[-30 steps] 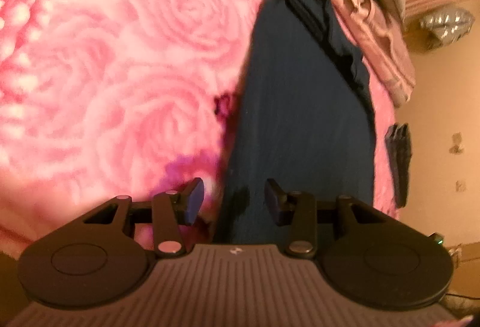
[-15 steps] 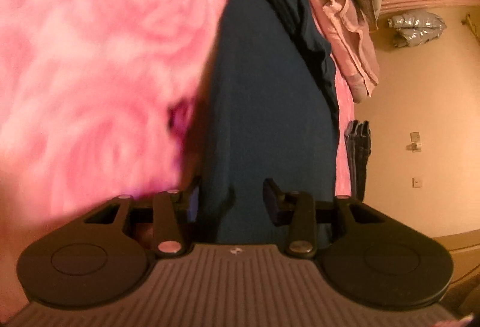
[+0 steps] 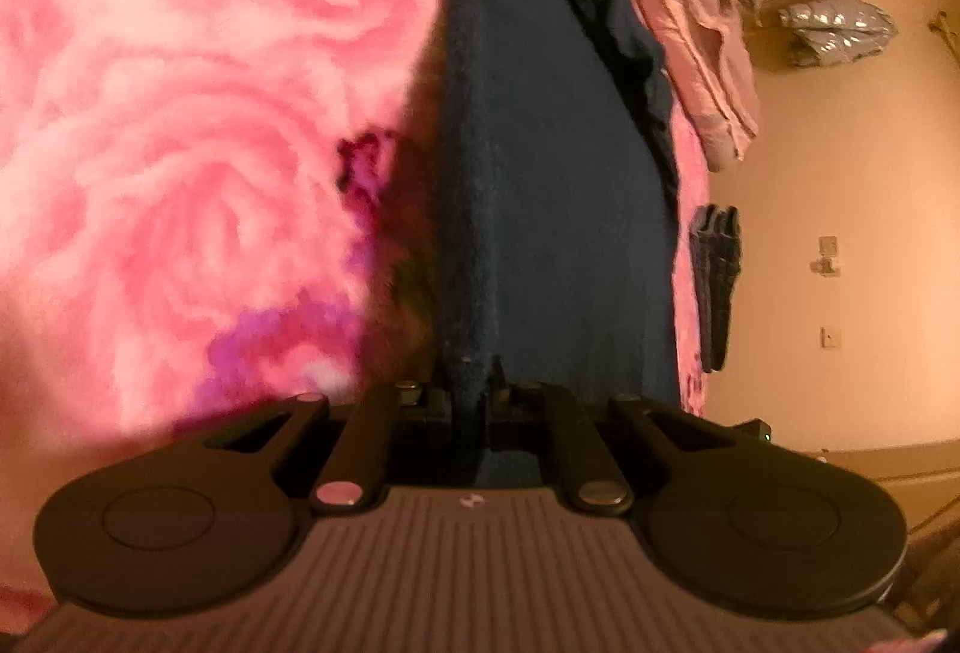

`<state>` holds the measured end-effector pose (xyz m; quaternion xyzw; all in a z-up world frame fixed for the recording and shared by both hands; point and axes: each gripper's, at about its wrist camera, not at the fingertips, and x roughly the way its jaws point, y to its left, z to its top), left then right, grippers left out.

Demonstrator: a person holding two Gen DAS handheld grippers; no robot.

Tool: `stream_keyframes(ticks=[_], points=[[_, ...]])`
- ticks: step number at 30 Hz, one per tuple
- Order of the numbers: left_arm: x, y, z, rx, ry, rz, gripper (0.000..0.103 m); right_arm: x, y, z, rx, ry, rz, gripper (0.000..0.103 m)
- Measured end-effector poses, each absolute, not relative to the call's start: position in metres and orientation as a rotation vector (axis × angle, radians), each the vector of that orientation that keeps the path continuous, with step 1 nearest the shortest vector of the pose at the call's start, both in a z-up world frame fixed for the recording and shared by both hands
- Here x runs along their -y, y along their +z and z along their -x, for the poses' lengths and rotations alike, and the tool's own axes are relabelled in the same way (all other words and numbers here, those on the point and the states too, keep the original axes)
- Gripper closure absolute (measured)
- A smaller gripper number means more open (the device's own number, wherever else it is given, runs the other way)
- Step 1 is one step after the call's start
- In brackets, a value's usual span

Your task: Fold clothes

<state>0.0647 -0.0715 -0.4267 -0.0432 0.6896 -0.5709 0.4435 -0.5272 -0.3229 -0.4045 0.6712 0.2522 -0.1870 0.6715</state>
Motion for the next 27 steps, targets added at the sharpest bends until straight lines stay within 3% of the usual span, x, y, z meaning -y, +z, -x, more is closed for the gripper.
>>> stream_keyframes(ticks=[9,19,27], points=[[0.046,-0.382,-0.062,-1.649,-1.504,0.132,0.099,0.307,-0.373,0.536,-0.608,-0.426,-1.455,0.098],[-0.048,-0.372,-0.038,-1.847,-1.277,0.080,0.099,0.235,-0.359,0.568,-0.762,-0.432,-1.614,0.098],[0.007,-0.326,-0.055,-1.720,-1.451,0.222,0.098,0.270,-0.316,0.541,-0.603,-0.453,-1.570,0.098]])
